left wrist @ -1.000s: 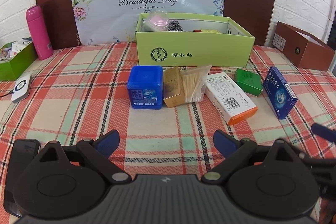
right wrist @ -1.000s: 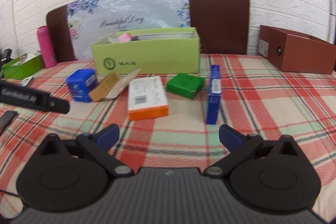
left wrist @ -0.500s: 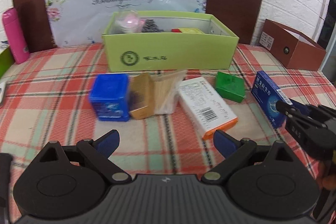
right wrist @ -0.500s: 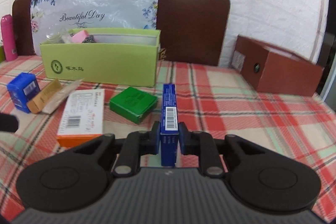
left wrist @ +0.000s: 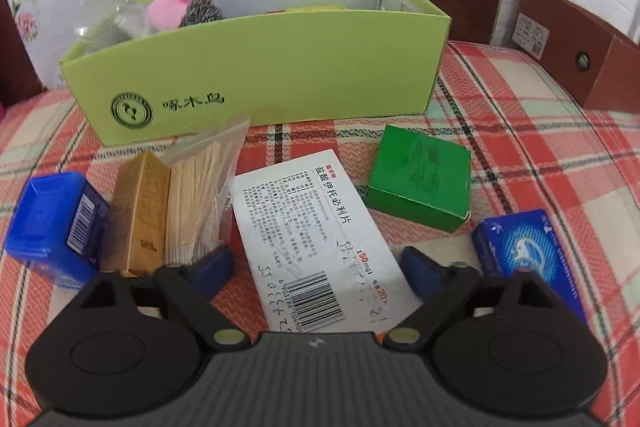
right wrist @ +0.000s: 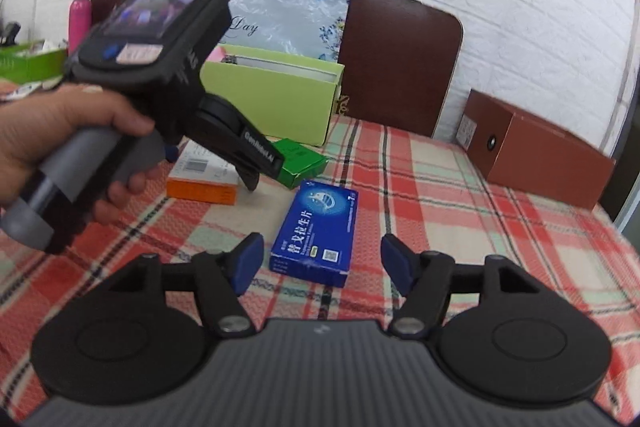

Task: Organize objects
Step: 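Grasp the white medicine box with left tool while right tool grasps the blue medicine box, then lift the white box with left tool while right tool carries the blue box to the lime box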

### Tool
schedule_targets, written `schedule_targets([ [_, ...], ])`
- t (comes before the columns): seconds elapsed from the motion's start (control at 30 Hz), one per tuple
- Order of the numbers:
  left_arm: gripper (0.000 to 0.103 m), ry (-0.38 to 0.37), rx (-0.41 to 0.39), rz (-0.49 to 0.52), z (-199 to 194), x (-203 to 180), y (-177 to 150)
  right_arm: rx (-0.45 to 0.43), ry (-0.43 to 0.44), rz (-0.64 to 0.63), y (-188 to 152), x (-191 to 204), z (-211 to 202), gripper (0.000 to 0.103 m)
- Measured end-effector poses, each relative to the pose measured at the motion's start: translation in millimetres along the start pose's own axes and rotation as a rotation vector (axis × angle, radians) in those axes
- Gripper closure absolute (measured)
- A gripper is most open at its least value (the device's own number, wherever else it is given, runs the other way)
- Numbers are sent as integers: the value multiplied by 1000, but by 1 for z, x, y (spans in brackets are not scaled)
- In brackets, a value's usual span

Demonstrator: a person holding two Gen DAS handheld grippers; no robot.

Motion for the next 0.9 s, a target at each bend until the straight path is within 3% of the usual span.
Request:
schedule_targets([
  [0.1,29,-47,-8,28,-9,7,-6,8,27,68,2,-7,3,31],
  [0.33,29,-143,10,101,-52,27,-51,69,54,136,5,-10,22,22],
  [0.53,28,-106,-6,101,-85,46,-84,161,36,171,15,-10,64,20],
  [0.63,28,-110,10,85,-81,52,-82,202,20,183,17,-8,79,31],
  [0.67,28,-115,18,75,-80,54,-81,213,25,187,16,-7,81,47],
  [0.77,28,-127,23,66,-77,56,-80,212,79,222,13,-5,69,46],
  [0.9,32,-127,32,77,-80,57,-84,216,113,176,7,10,45,46],
])
Point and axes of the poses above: each gripper's, at about its wrist camera, not at the fingertips, and z roughly the way its jaws point, x to its left, y to its top, the point moved 2 cm from there along z, roughly the way its jaws point, and after that the axes turned 1 degree about x, right-handed, at the moved point
